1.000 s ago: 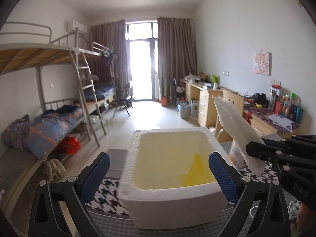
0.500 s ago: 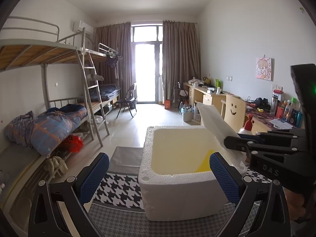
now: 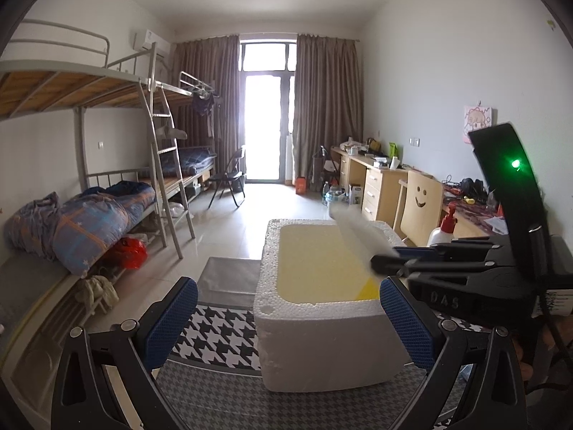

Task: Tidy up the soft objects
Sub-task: 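Lower the white tissue into the foam box and open the right tool, then move both tools back toward the blue face mask on the table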

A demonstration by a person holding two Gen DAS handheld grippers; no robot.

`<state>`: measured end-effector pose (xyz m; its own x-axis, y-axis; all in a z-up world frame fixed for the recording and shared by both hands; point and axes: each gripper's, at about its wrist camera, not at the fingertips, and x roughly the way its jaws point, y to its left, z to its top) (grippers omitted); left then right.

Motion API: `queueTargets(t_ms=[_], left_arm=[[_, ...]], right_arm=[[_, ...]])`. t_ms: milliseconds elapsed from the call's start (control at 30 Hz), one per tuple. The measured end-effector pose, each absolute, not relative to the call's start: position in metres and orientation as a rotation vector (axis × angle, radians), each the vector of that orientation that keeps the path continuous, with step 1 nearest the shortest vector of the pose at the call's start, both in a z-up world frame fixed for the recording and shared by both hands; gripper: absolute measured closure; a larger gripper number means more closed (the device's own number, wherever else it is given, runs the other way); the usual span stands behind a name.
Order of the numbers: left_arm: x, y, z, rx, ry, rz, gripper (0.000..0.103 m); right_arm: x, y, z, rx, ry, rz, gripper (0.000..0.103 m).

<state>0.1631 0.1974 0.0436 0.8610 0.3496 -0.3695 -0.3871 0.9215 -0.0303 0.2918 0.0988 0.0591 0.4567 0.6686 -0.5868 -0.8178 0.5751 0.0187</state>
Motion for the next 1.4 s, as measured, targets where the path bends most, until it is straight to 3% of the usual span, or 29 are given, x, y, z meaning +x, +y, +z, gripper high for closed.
queueTargets(t_ms=[33, 67, 133, 600, 967, 1400], left_arm=[[0.162, 0.197, 0.043, -0.105, 0.367, 0.389, 0.001], [0.162, 0.198, 0.043, -0.104, 0.366, 0.39, 0.001], [0.161, 0.199, 0.044, -0.106, 0.363, 0.391, 0.001], [0.155, 0.179, 0.051, -0.086, 0.349, 0.358, 0.001], [0.151, 0.154, 0.061, -0.055, 0.334, 0.328, 0.001], [0.149, 0.131, 0.067, -0.027, 0.334, 0.289, 0.001]], right_arm=[[0.294, 0.099, 0.057, -0.286, 0.605, 0.936, 0.078], [0.295, 0.1, 0.055, -0.287, 0.618, 0.943, 0.061], [0.295, 0.097, 0.054, -0.282, 0.614, 0.949, 0.042], [0.275, 0.054, 0.085, -0.239, 0.497, 0.916, 0.034], [0.265, 0.026, 0.098, -0.195, 0.436, 0.883, 0.013], [0.256, -0.012, 0.098, -0.151, 0.43, 0.851, 0.01]])
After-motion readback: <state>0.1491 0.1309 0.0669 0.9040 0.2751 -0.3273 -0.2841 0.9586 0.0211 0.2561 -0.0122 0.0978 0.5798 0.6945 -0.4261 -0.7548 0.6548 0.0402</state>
